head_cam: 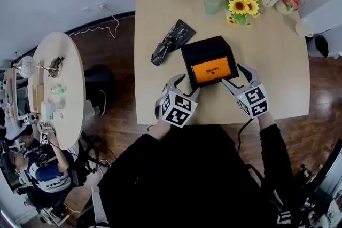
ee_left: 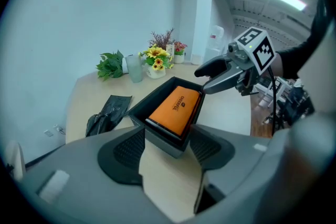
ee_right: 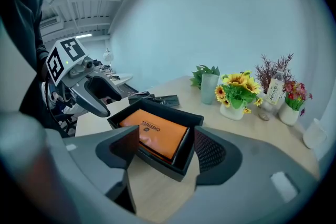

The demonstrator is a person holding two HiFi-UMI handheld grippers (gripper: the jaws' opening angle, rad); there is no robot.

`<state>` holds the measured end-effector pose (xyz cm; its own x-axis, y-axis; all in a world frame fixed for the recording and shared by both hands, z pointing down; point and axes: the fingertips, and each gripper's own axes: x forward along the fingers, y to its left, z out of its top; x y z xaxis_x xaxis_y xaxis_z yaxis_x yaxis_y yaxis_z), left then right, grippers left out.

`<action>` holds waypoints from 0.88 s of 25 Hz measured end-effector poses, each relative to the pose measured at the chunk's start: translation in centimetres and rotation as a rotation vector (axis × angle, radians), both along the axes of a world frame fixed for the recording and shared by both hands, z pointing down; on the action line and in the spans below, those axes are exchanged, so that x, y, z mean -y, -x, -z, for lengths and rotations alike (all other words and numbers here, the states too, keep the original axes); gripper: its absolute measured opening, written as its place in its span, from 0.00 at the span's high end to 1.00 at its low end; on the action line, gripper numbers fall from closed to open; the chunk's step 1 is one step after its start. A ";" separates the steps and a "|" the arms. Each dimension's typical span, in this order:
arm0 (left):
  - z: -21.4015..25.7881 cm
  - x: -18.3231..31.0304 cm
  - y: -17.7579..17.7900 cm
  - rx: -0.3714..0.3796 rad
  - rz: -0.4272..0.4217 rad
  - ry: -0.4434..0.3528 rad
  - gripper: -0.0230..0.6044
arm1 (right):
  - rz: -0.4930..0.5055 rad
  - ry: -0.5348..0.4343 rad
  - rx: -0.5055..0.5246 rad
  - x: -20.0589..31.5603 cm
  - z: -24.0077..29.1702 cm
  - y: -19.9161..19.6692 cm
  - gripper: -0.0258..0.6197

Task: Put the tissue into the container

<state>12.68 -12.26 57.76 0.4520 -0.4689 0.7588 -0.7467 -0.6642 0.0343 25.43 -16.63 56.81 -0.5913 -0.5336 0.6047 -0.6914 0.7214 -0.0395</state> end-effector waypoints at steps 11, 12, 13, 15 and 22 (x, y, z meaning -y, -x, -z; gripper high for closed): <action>8.4 -1.7 2.3 -0.080 -0.027 -0.206 0.56 | -0.045 -0.197 0.137 -2.2 9.1 5.6 0.47; 9.4 -2.0 2.5 -0.095 -0.044 -0.239 0.56 | -0.052 -0.223 0.145 -2.4 10.1 6.2 0.48; 10.6 -2.3 2.8 -0.111 -0.060 -0.274 0.56 | -0.058 -0.249 0.147 -2.7 11.2 6.9 0.48; 13.0 -2.9 3.8 -0.155 -0.090 -0.348 0.56 | -0.066 -0.302 0.147 -3.6 13.6 8.4 0.50; 19.7 -4.6 10.7 -0.267 -0.167 -0.580 0.56 | -0.202 -0.388 0.196 -6.8 19.7 13.8 0.53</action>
<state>1.97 -7.69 38.02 0.6918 -0.6753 0.2556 -0.6474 -0.7369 -0.1944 11.68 -9.82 37.13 -0.5352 -0.8142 0.2253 -0.8259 0.5603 0.0627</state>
